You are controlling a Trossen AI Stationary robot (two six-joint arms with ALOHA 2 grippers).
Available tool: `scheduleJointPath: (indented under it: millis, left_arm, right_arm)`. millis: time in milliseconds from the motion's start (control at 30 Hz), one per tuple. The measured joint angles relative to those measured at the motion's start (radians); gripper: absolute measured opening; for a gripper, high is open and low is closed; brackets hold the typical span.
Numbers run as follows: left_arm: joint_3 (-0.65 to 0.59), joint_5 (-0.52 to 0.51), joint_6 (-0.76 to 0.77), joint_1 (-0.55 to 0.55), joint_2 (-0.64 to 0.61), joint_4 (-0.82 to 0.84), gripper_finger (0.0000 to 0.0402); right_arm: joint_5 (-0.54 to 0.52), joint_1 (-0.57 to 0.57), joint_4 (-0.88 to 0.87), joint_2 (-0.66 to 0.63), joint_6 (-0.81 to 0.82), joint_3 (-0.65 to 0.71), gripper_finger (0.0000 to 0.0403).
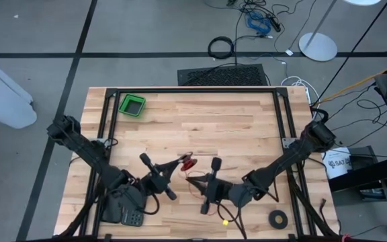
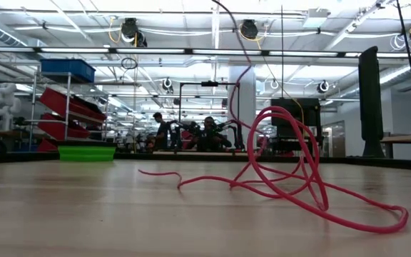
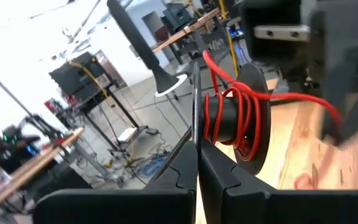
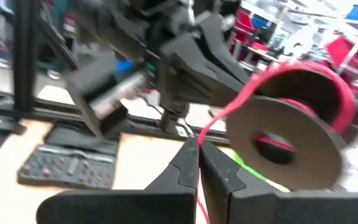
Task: Coil cords
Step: Uncoil the red wire from the spool
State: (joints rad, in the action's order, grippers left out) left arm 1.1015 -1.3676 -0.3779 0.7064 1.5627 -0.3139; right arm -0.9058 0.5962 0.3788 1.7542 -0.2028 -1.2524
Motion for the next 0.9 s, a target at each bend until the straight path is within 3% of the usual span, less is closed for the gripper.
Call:
scheduleJointPath:
  millis: [100,267,633,900]
  left_arm:
    - [0.0,-0.005,-0.077,0.024,0.0,0.0,0.0004]
    - [0.0,-0.116,-0.156,0.053,0.0,-0.01,0.0004]
    - [0.0,-0.161,-0.155,0.066,0.0,-0.022,0.0004]
    - [0.0,-0.205,-0.154,0.078,0.0,-0.026,0.0004]
  right_arm:
    - [-0.065,0.019,-0.038,-0.002,-0.003,-0.004,0.0]
    - [-0.116,0.037,-0.075,-0.012,-0.005,-0.004,0.0]
    - [-0.299,0.035,-0.226,-0.013,0.033,-0.004,0.0]
    - [-0.306,0.003,-0.383,-0.014,0.159,-0.003,0.0]
